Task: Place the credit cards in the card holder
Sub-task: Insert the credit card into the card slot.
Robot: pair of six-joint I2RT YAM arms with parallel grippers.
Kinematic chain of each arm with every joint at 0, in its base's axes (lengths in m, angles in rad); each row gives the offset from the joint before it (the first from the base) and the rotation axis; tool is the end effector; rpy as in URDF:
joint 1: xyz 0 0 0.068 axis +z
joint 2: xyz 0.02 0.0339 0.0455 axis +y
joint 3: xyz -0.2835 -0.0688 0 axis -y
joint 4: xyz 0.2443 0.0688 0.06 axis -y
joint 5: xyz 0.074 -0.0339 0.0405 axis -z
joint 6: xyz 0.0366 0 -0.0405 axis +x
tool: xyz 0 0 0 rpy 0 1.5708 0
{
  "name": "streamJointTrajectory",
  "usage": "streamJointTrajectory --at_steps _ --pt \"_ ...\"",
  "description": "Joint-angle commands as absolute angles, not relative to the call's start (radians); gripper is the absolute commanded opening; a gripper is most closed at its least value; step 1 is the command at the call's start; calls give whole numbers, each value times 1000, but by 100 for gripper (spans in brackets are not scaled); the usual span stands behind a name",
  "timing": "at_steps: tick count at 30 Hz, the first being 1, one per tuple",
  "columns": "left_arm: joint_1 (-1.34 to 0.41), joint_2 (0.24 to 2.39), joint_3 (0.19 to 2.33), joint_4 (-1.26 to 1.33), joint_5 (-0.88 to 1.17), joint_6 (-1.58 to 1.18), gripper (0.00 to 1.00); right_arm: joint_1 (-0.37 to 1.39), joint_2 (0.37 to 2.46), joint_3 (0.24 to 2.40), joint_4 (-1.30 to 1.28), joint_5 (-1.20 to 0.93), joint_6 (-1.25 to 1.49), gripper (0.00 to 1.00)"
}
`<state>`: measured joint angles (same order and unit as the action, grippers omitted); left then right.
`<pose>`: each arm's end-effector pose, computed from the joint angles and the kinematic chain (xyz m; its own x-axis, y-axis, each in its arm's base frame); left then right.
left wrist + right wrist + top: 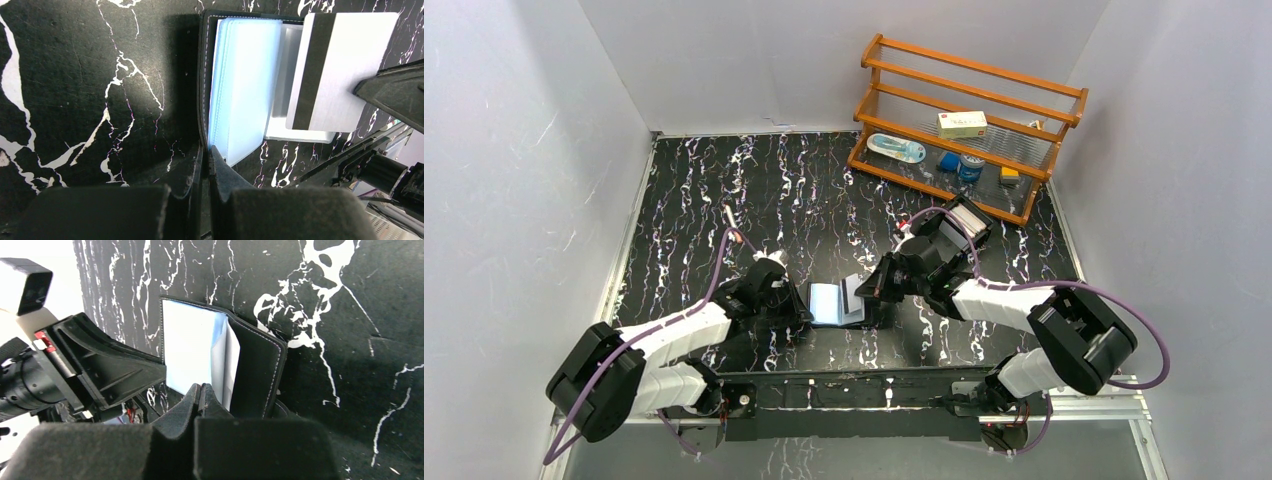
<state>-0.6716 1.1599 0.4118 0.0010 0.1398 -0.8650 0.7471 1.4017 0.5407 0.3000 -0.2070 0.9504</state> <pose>0.1593 -0.1331 0.1763 -0.8749 -0.2673 -0.4038 0.0467 0.7834 -0.6198 0.1930 0.1890 0.1883 -0.8719 0.2778 -0.4033 -0.1432 0.6428 0.7525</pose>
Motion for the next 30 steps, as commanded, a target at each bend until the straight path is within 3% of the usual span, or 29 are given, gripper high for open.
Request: streamJointTrajectory --at_steps 1,30 --pt "-675 1171 395 1 149 -872 0 746 1411 530 408 -225 999 0" --pt "-675 1191 380 18 146 -885 0 769 1508 439 596 -233 1119 0"
